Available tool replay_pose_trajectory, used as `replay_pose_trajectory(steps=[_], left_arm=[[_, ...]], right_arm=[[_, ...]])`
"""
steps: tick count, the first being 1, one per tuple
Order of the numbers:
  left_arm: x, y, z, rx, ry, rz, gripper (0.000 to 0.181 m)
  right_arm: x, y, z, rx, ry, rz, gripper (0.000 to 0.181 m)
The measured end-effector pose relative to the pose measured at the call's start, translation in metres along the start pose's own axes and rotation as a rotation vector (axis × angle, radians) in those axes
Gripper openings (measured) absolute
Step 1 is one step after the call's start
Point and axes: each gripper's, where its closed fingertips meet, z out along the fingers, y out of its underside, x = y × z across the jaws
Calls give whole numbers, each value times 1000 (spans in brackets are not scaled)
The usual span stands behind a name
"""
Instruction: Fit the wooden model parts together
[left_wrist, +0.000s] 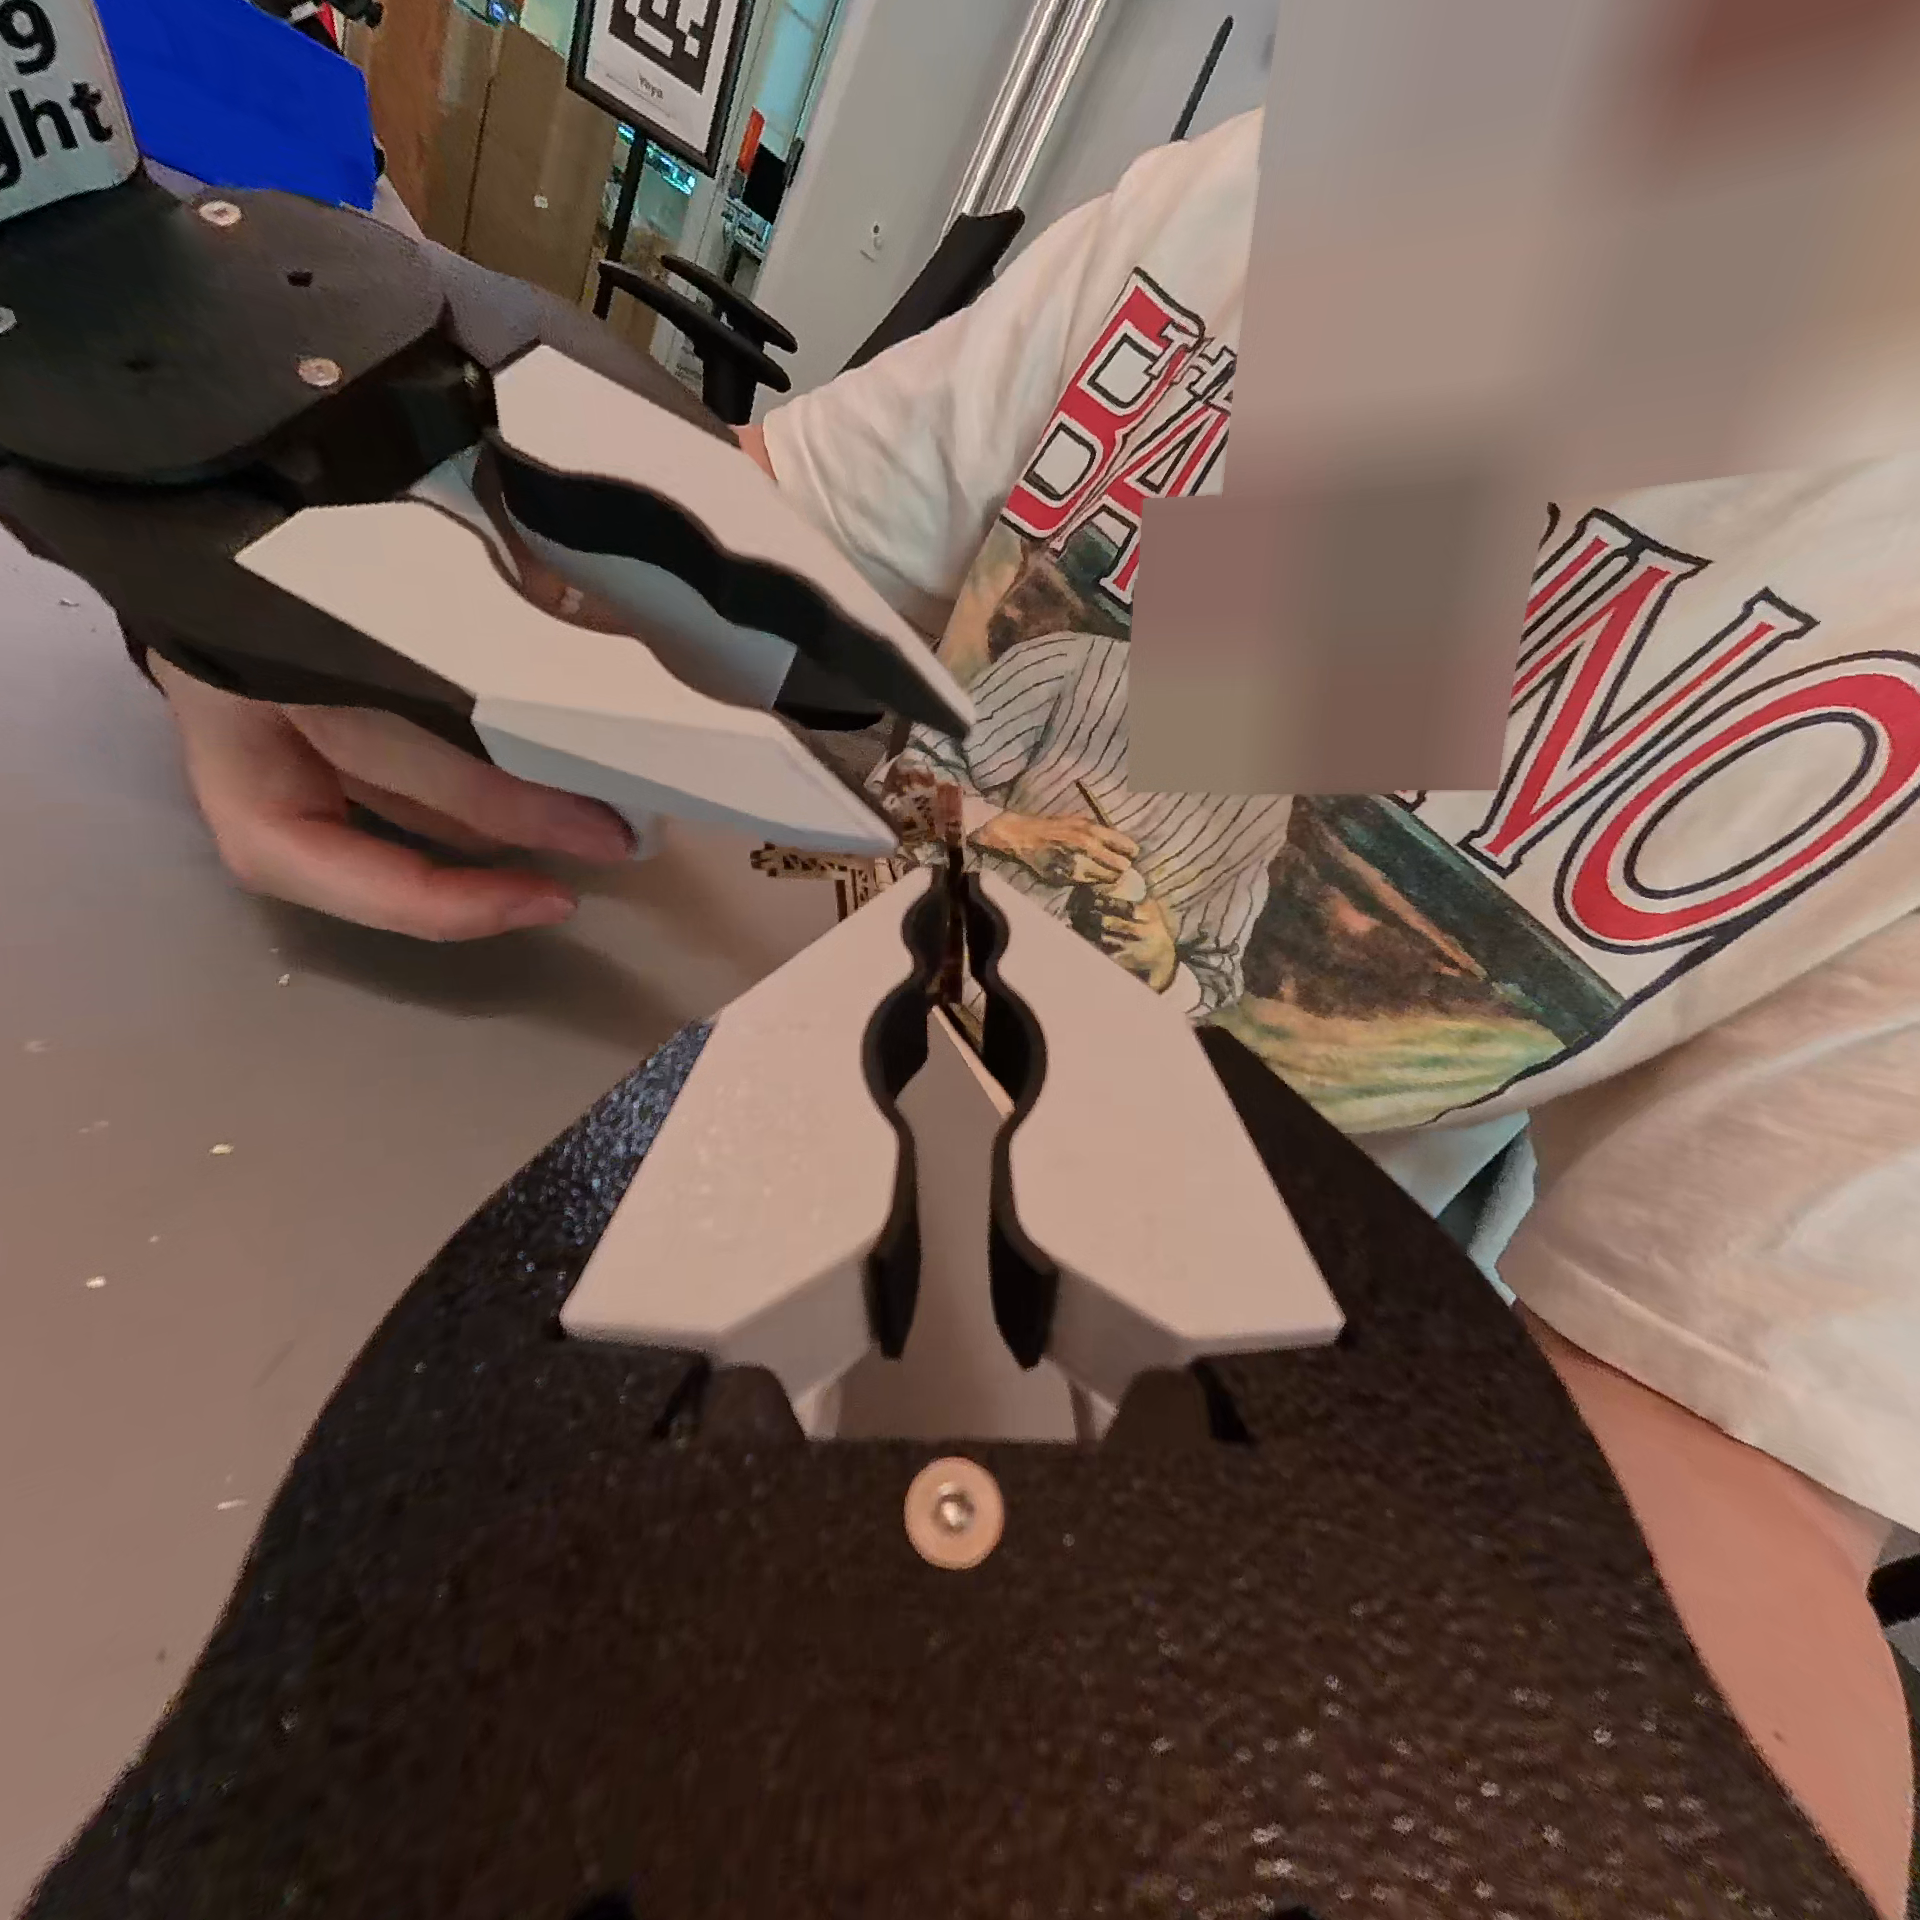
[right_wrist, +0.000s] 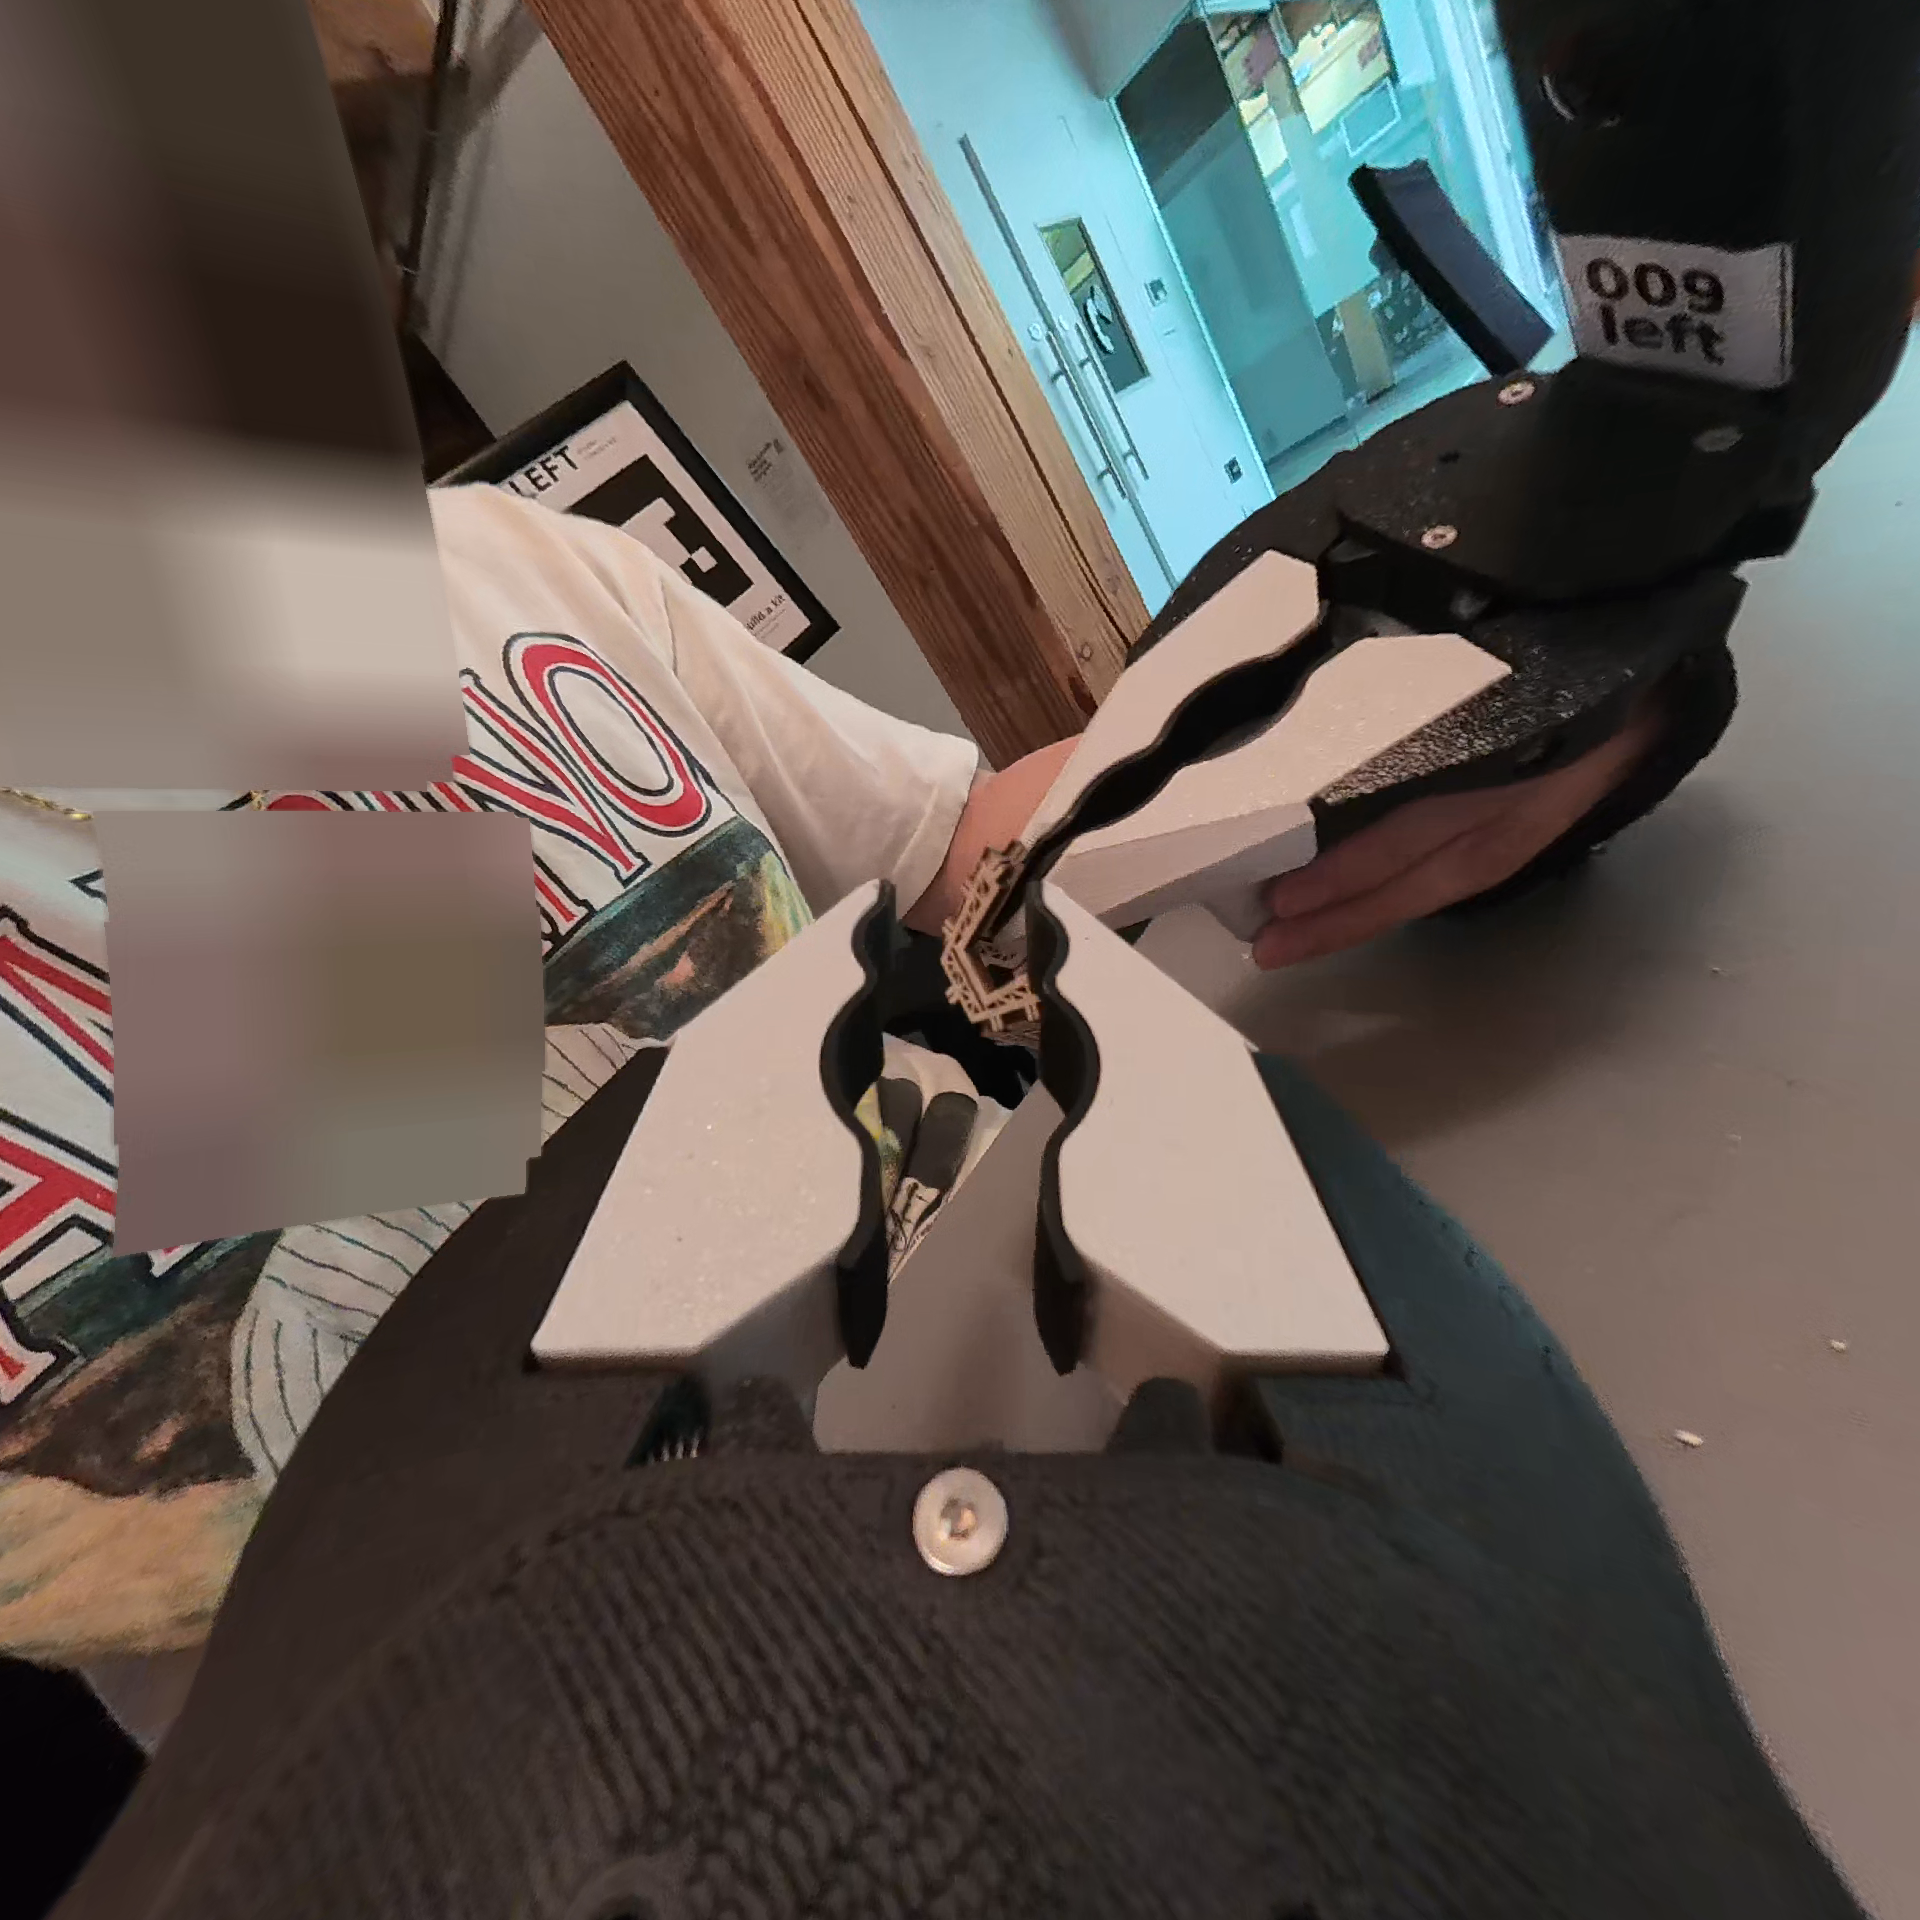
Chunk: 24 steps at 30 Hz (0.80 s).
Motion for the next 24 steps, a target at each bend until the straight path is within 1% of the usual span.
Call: replay_pose_trajectory(steps=[5, 12, 16, 19, 24], left_arm=[[-1, 0, 0, -6, -11, 3, 0], [-6, -2, -7, 9, -60, 24, 1], [-14, -11, -14, 74, -126, 31, 4], [-17, -17, -17, 115, -136, 1, 3], [-24, -12, -20, 74, -191, 6, 2]], right_arm=[[6, 0, 1, 3, 14, 45, 5], [14, -4, -3, 31, 29, 90, 5], [21, -8, -7, 57, 75, 90, 3], [23, -12, -12, 76, 101, 53, 3], [30, -8, -15, 35, 166, 34, 3]])
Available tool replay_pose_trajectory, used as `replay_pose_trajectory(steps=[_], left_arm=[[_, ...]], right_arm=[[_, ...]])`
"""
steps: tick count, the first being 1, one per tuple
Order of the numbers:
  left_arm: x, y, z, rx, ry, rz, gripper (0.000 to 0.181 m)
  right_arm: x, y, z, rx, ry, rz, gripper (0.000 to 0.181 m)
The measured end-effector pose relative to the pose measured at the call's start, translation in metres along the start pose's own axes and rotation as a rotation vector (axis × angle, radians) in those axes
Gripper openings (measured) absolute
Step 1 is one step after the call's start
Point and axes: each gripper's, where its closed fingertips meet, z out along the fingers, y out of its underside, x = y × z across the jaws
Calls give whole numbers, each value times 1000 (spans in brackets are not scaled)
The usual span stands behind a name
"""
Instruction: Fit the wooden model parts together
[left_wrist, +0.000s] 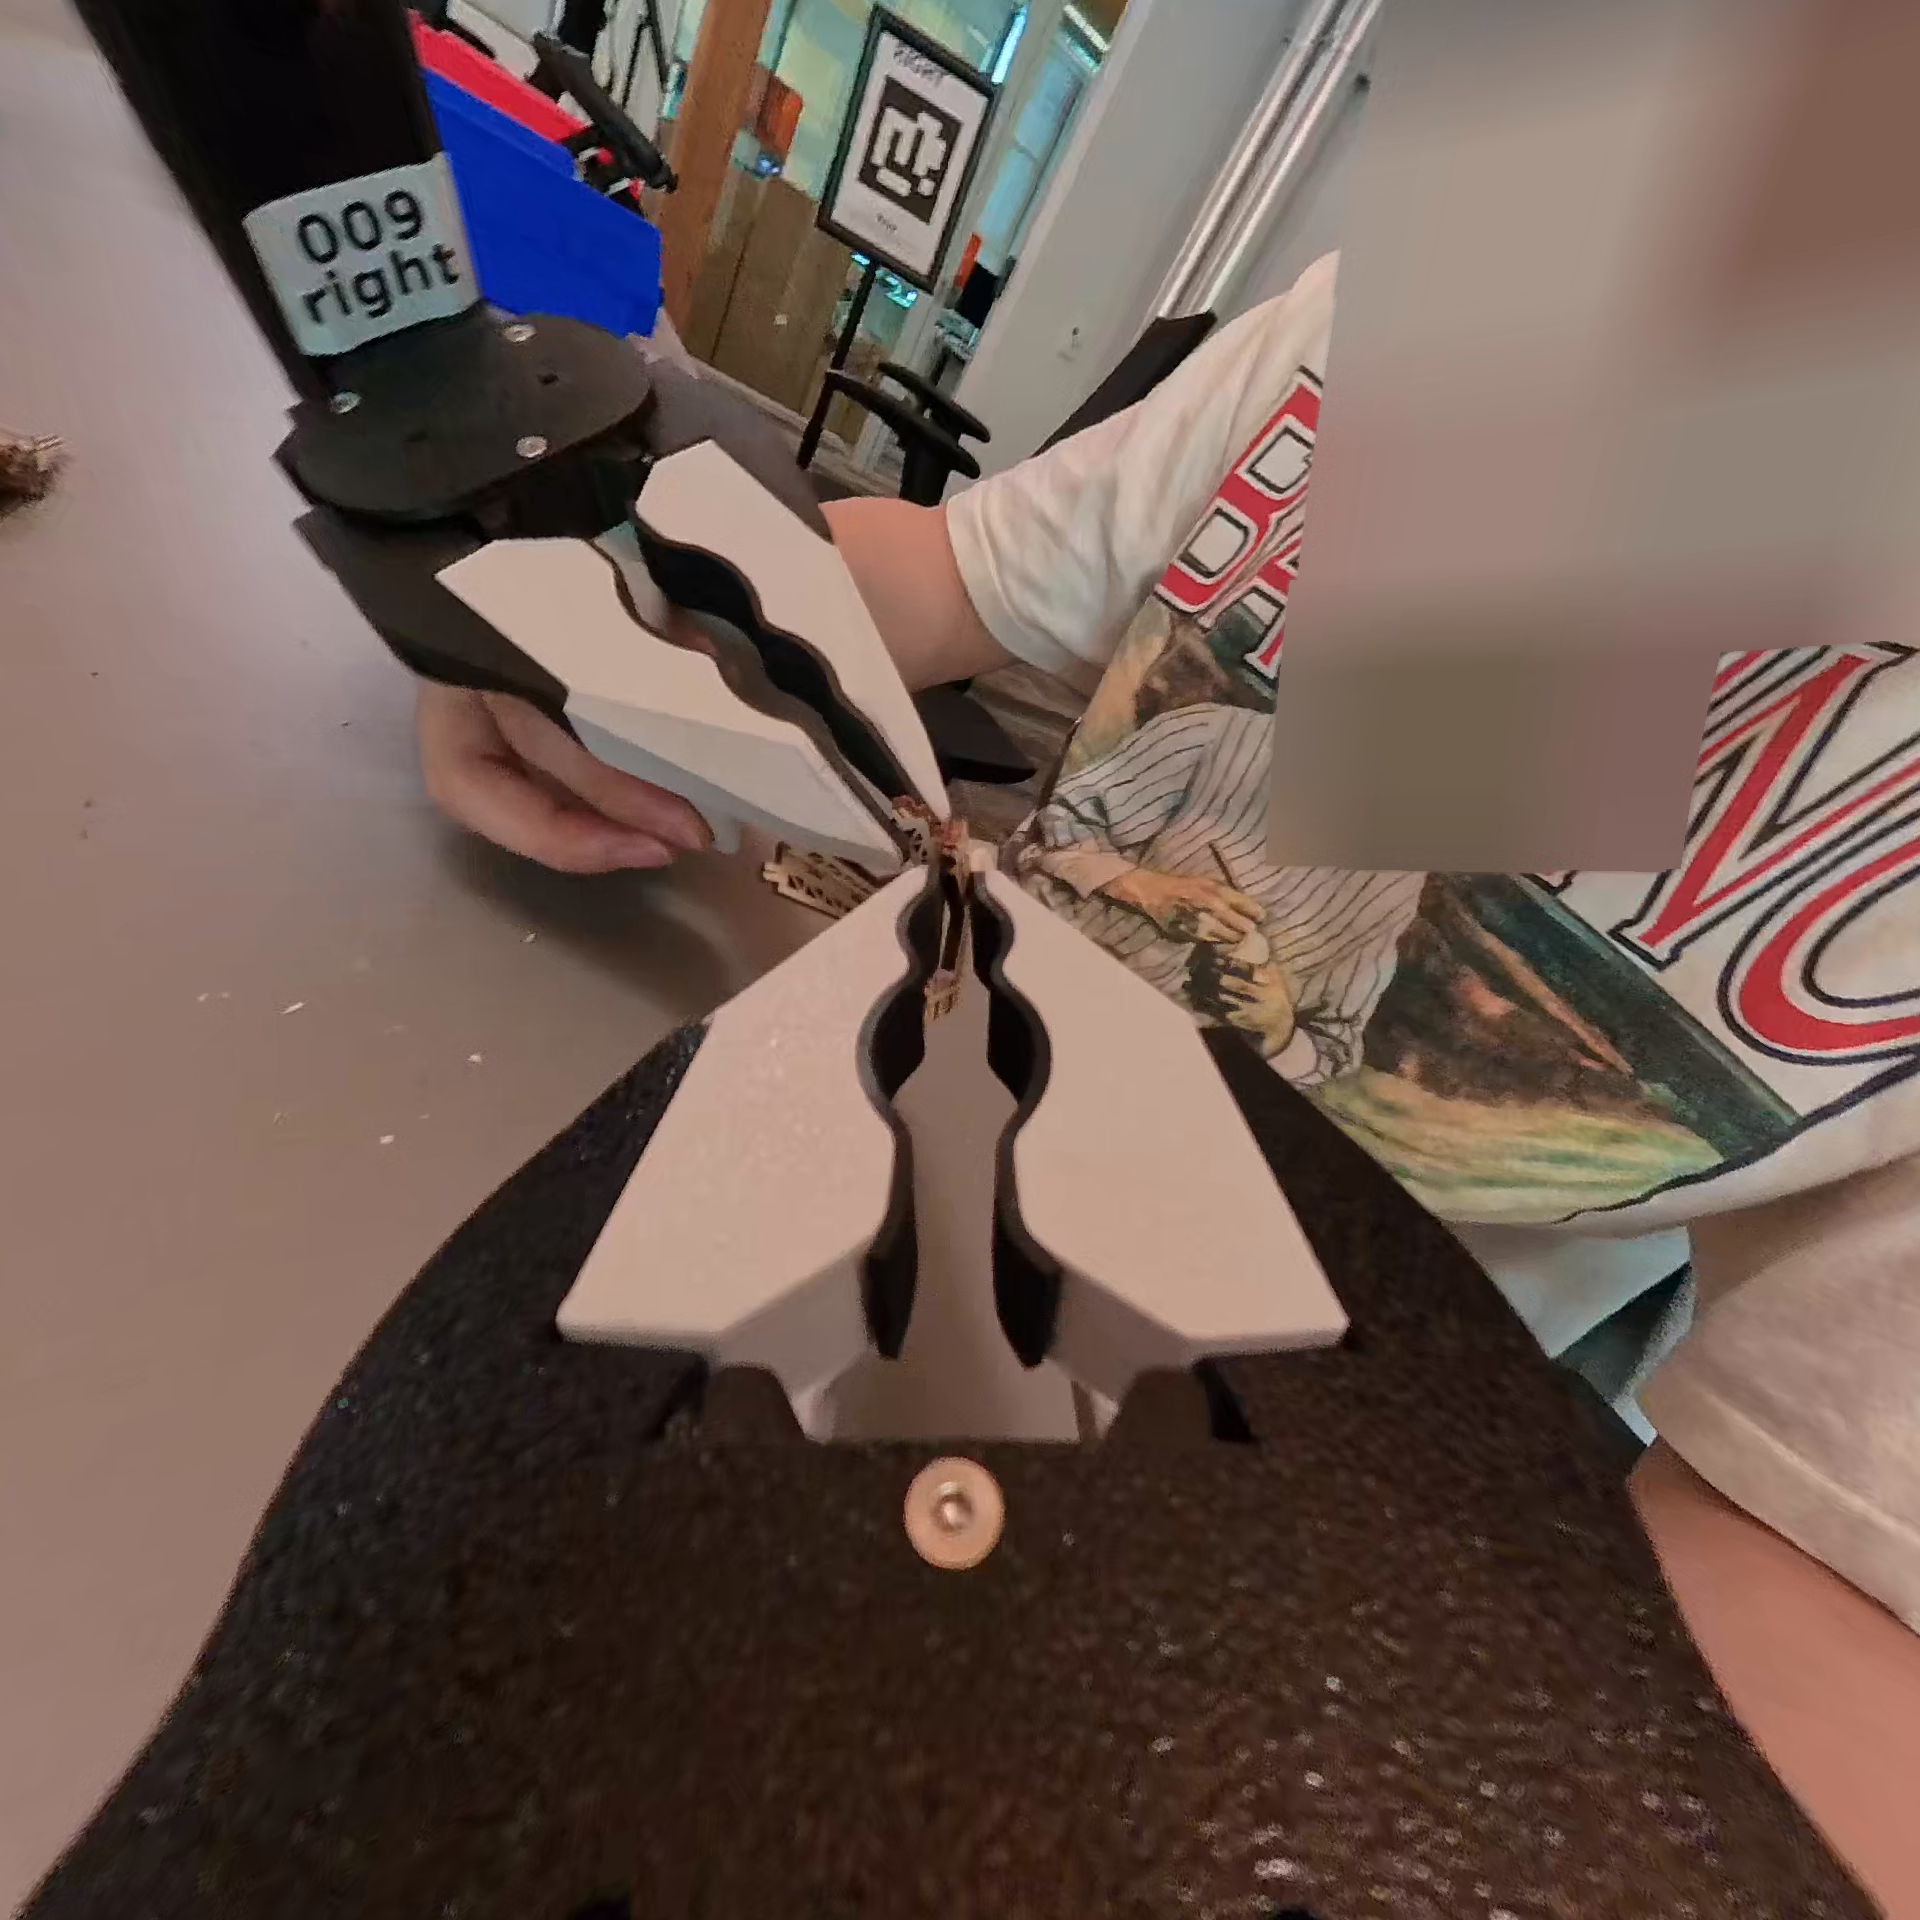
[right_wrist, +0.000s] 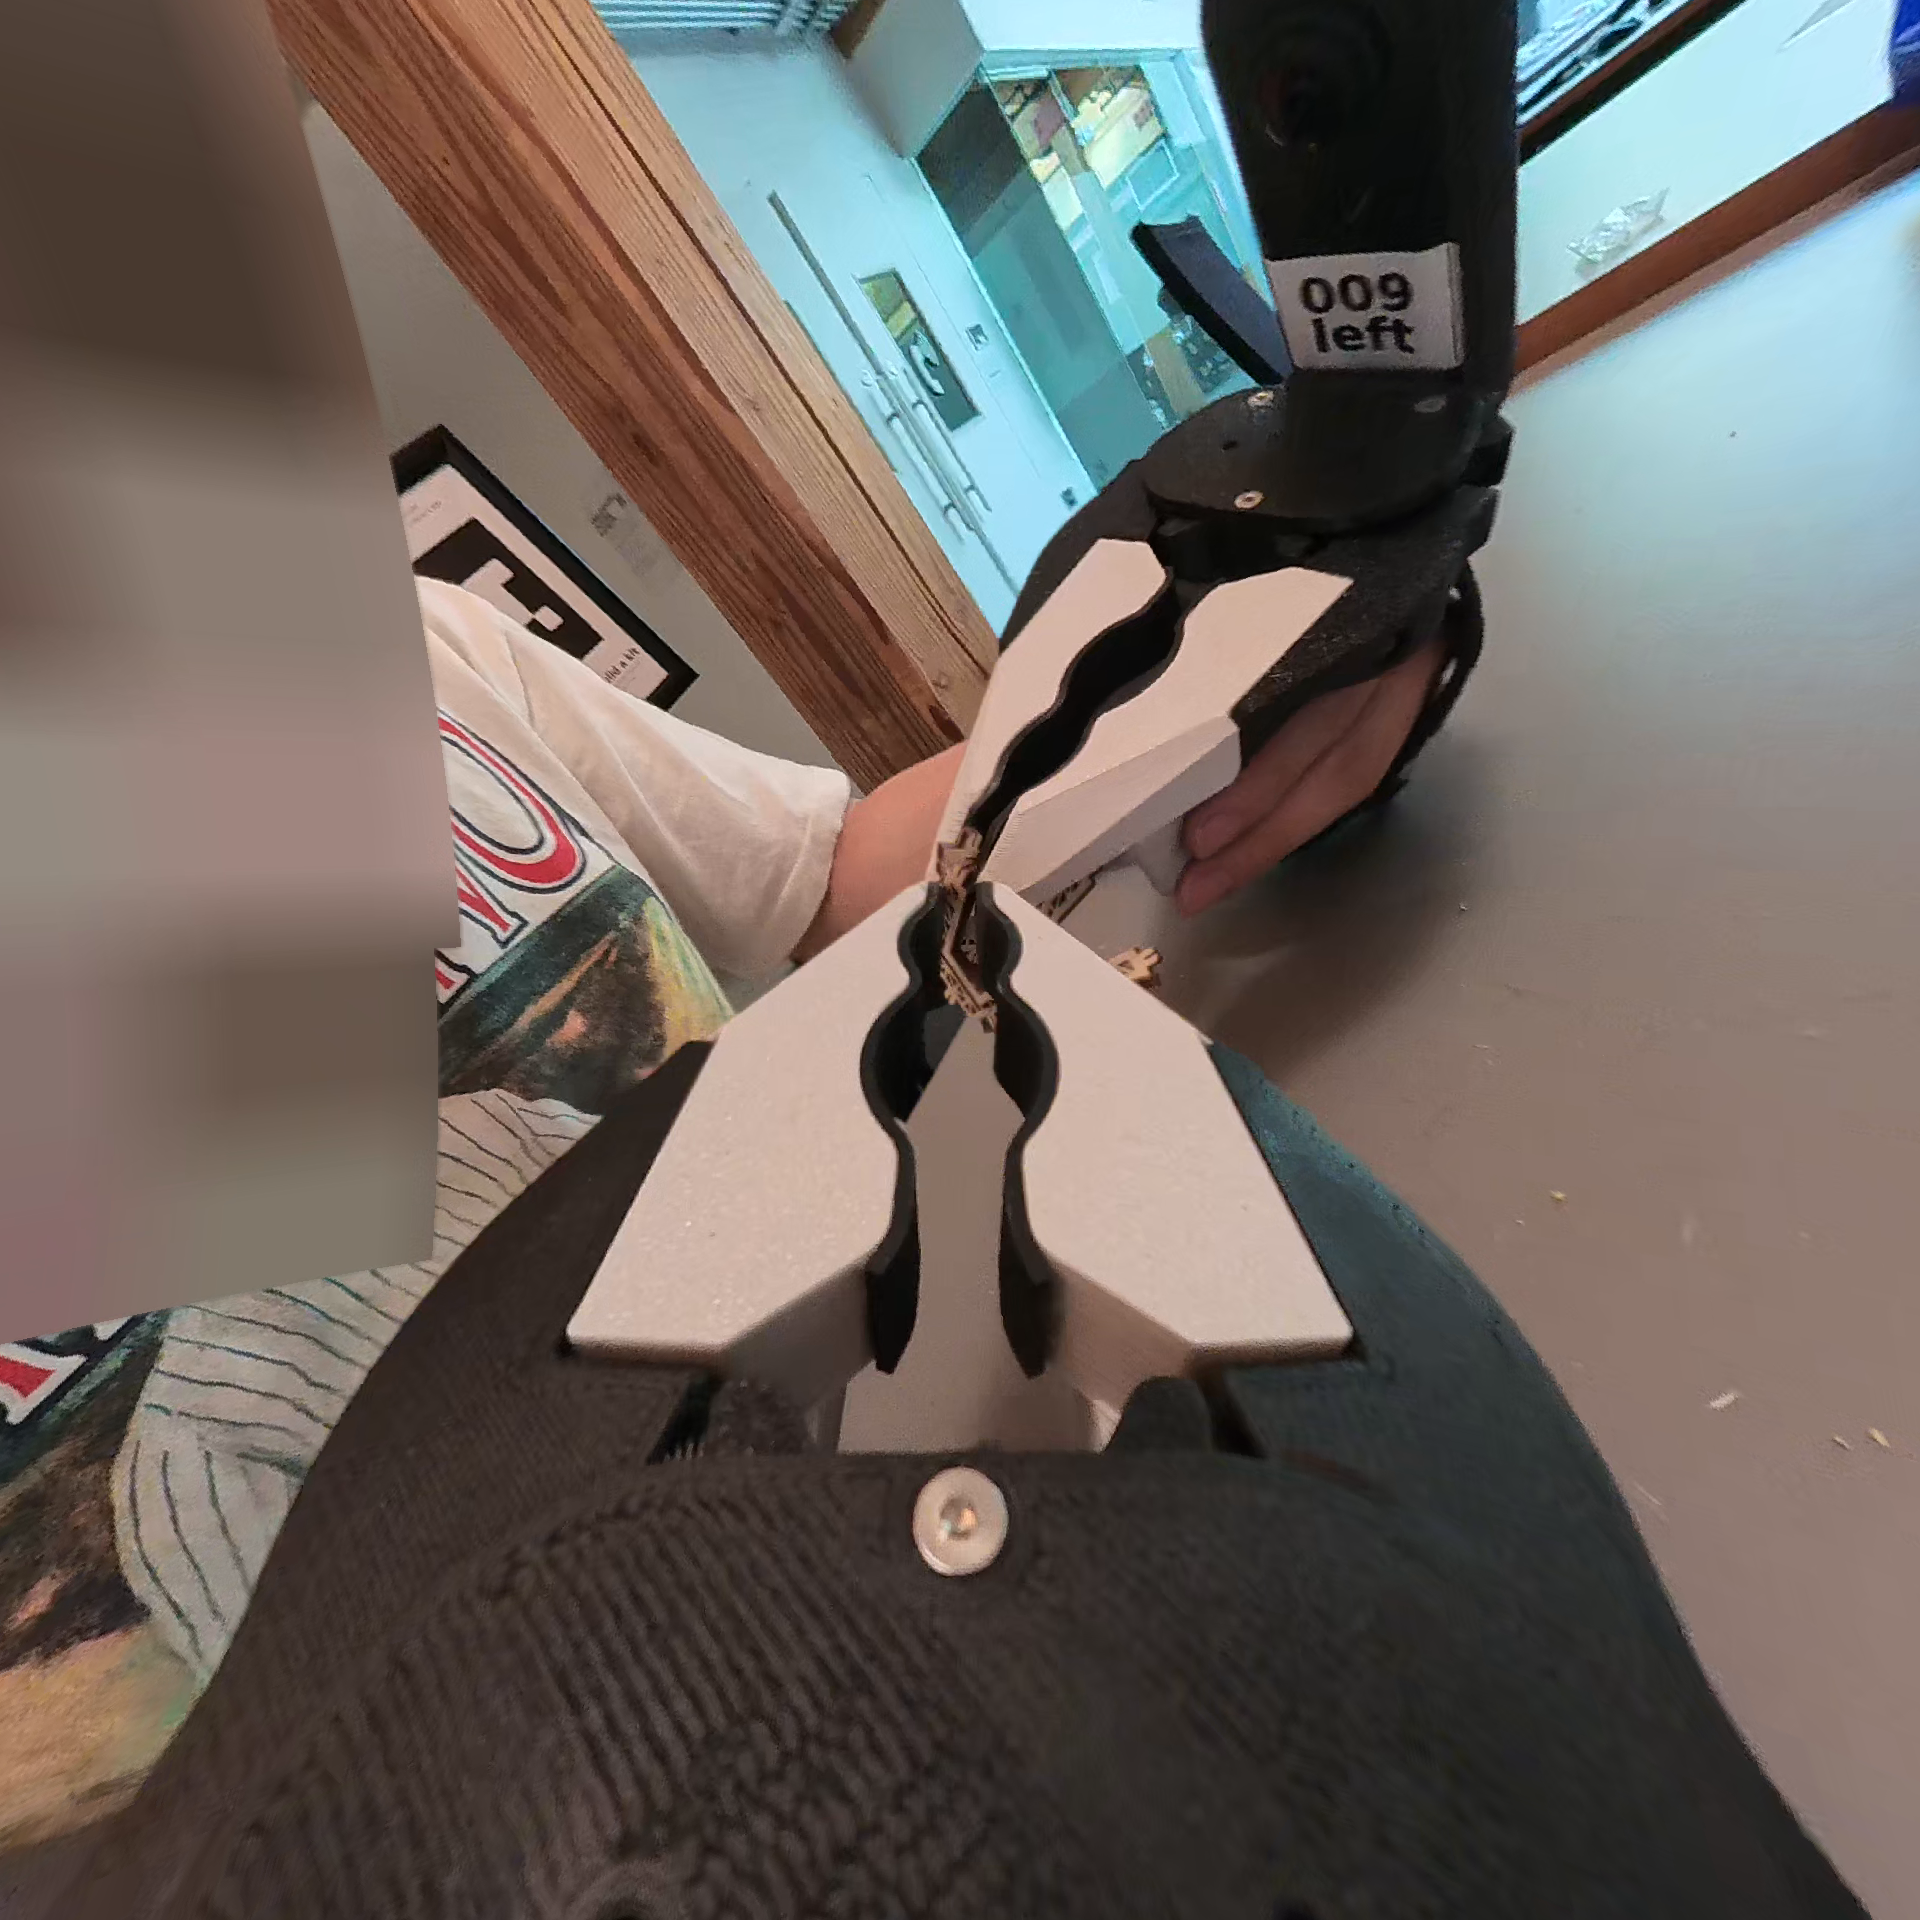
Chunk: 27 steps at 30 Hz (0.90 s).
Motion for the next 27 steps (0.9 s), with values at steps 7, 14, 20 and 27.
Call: replay_pose_trajectory(steps=[7, 14, 20, 27], left_arm=[[-19, 0, -10, 27, -60, -175, 1], [-18, 6, -12, -10, -69, -141, 1], [-20, 4, -13, 8, -79, -126, 1], [-29, -1, -16, 20, -173, -64, 6]], right_arm=[[22, -4, -8, 12, 136, 17, 4], [24, 2, -4, -35, 173, -17, 4], [27, 0, -5, -23, 184, -9, 3], [32, -4, -10, 7, 204, 17, 2]])
